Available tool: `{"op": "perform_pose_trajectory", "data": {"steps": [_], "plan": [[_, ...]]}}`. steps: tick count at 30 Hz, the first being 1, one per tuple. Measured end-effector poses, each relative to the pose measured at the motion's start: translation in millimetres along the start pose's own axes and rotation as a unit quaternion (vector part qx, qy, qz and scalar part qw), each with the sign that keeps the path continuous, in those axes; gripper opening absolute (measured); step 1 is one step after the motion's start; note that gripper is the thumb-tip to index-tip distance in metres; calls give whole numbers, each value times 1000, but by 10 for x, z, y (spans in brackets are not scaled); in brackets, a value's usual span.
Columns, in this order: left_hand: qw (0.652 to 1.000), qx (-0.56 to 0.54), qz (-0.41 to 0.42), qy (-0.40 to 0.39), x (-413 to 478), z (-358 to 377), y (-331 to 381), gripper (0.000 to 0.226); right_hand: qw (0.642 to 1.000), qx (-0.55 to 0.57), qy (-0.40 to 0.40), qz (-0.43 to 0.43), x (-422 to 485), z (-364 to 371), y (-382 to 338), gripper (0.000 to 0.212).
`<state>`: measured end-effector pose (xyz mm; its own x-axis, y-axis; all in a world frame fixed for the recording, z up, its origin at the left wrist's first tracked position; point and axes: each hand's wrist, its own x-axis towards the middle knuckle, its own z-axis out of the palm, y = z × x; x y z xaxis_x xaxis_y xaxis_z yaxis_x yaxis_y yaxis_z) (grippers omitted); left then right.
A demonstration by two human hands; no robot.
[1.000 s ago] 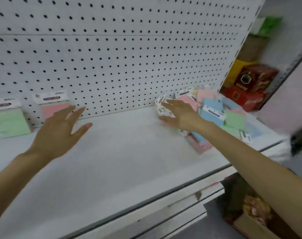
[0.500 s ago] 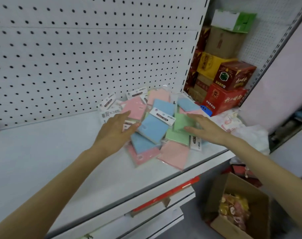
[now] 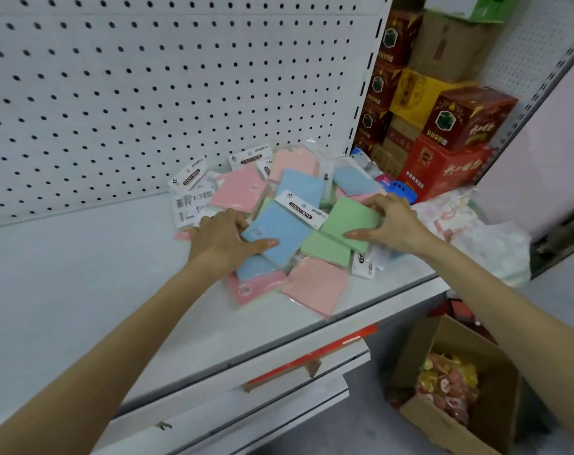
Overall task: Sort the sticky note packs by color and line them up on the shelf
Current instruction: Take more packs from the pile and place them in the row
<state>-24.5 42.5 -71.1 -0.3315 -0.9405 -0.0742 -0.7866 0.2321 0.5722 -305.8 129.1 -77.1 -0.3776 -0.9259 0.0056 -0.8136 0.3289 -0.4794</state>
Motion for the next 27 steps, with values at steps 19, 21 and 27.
{"op": "perform_pose_trajectory", "data": {"steps": [19, 21, 27], "plan": [[851, -516, -69, 65, -613, -1028, -843, 19, 900, 430, -71, 26, -231, -125, -1538, 41], [831, -541, -92, 92, -749, -1271, -1240, 19, 896, 433, -101, 4, -234, 135, -1980, 40], [783, -579, -135, 184, -1299, -2150, -2593, 29, 841, 482, -245, 1, -330, 994, -3446, 65]]}}
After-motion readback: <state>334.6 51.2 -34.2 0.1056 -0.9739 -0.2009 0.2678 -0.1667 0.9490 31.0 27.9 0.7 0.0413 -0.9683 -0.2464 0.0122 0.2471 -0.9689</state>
